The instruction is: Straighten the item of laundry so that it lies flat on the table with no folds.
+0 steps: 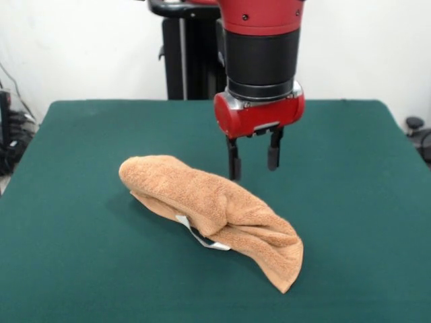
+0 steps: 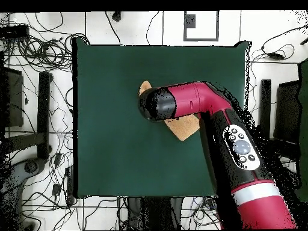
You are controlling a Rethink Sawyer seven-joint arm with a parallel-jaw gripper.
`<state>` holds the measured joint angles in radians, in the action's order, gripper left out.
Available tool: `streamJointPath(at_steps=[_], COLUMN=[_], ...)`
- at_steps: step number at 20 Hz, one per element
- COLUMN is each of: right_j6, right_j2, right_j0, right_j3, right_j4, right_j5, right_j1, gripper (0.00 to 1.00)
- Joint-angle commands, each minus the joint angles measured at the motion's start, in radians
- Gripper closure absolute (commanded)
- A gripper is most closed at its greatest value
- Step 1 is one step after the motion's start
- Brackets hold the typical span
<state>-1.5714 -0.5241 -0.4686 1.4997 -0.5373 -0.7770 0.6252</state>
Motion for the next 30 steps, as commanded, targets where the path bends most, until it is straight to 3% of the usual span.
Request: streamJointPath(at_steps=[1,9,18,30], right_j6=[0.45,0.582,0.707,0.713], right_j2=[-0.163,-0.207,-0.234,-0.221], right_j0=[0.02,0.013,0.039,0.039], right_j3=[-0.008,0.008,-0.079,-0.125], right_j4=[-0.047,-0.093,-0.12,-0.127], right_j5=[-0.187,-0.233,-0.275,-0.244], right_j1=[-0.019,-0.022,-0.069,-0.088], gripper=[0.0,0.0,0.0,0.0])
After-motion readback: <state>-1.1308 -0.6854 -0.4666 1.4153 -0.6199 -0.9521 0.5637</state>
